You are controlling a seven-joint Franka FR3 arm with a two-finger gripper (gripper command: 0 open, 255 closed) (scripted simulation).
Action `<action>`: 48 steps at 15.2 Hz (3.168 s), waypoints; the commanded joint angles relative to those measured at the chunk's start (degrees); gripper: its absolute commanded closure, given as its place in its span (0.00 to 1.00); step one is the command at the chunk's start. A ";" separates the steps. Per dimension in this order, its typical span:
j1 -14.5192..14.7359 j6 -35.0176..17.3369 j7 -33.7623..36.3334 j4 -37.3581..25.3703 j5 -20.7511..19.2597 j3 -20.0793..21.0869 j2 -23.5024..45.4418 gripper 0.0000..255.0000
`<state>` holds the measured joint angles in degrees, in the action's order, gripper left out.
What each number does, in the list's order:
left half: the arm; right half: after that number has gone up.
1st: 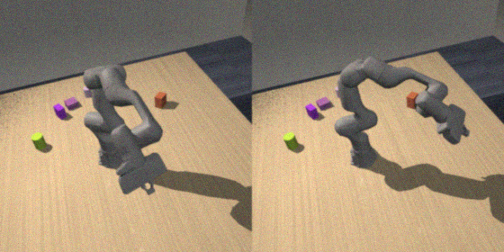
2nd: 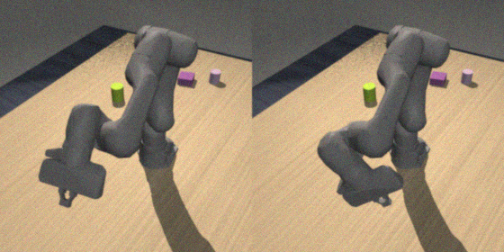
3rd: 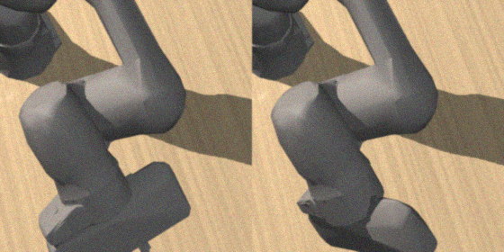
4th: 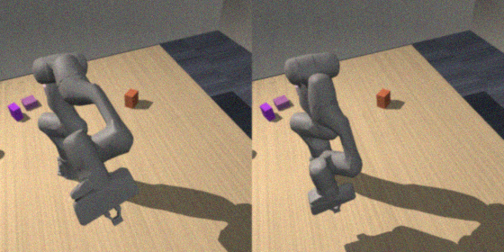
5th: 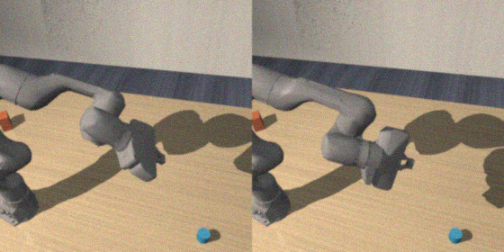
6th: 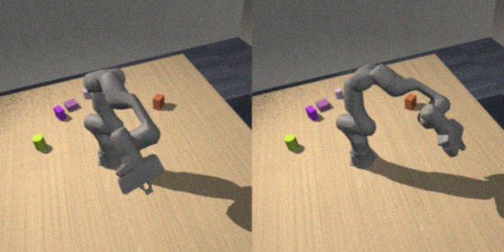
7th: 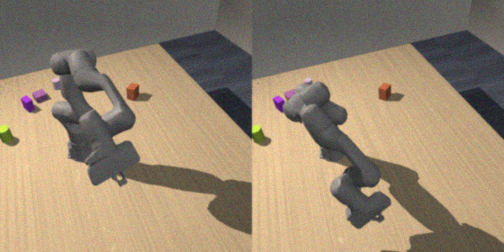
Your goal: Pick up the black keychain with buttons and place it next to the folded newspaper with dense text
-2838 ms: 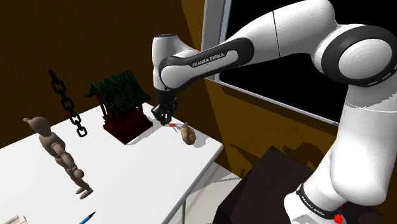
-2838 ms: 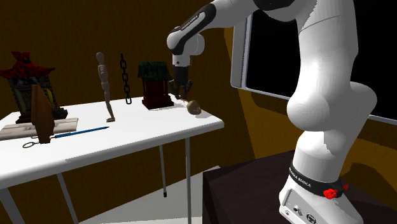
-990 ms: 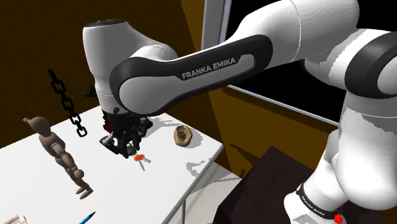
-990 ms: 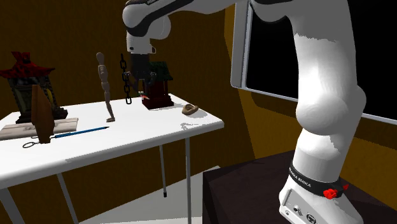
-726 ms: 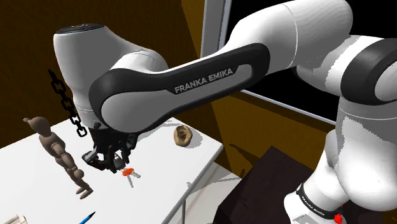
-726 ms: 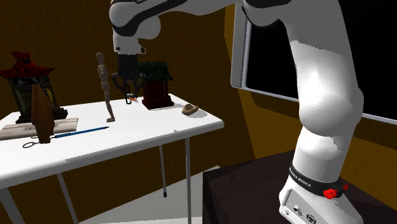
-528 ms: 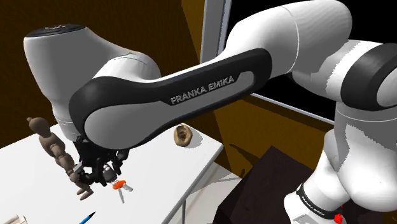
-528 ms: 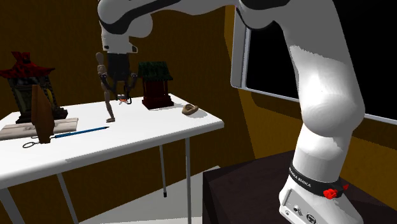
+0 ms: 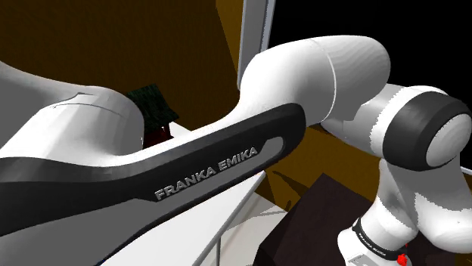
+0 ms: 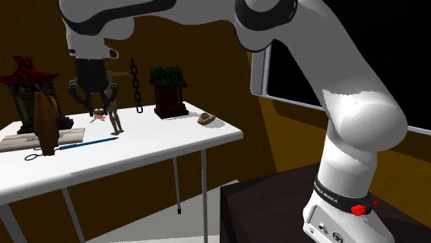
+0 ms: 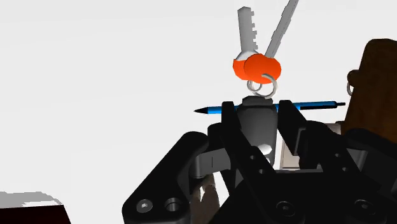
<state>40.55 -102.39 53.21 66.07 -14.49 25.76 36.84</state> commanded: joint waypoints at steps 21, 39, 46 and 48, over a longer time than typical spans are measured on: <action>6.89 -4.82 5.07 -5.78 -3.41 -1.21 10.81 1.00; 6.82 -3.89 4.98 -6.17 -3.28 -1.04 10.25 0.00; 7.15 -0.91 4.63 -8.66 -2.99 -0.88 9.65 0.00; 7.15 -0.91 4.63 -8.66 -2.99 -0.88 9.65 0.00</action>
<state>47.70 -103.31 57.84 57.41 -17.49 24.89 46.48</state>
